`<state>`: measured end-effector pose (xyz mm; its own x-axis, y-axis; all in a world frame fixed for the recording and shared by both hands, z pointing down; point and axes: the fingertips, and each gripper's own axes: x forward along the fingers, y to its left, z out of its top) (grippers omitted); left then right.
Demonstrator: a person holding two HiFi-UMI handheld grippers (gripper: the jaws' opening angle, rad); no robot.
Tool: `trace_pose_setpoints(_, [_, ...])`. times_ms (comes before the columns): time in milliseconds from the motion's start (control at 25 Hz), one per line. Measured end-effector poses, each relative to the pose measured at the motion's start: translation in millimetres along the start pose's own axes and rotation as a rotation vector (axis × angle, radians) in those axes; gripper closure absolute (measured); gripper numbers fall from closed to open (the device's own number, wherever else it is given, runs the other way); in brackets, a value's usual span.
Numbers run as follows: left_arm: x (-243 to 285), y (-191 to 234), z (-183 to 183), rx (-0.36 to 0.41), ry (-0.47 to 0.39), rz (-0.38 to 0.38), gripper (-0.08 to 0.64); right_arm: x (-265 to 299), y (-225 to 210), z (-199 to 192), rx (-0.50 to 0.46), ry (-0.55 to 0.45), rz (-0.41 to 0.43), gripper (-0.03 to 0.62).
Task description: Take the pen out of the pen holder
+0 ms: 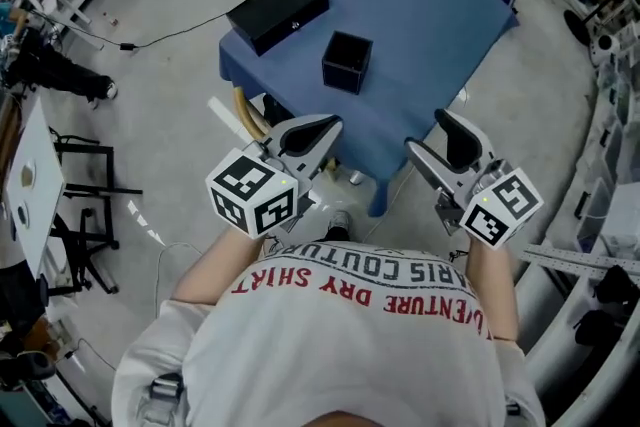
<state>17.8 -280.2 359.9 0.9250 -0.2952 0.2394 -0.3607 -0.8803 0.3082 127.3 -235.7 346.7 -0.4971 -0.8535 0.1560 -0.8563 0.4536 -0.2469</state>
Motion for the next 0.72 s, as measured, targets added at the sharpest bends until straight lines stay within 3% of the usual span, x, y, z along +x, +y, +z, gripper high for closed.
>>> trace_pose_setpoints(280, [18.4,59.1,-6.4,-0.022,0.003,0.031,0.529,53.3,-25.0,-15.3,-0.063,0.060,-0.023,0.301])
trace_pose_setpoints(720, [40.8,103.7,-11.2,-0.069,0.002,0.156,0.529,125.9,-47.4,-31.1,-0.182,0.161,0.131,0.305])
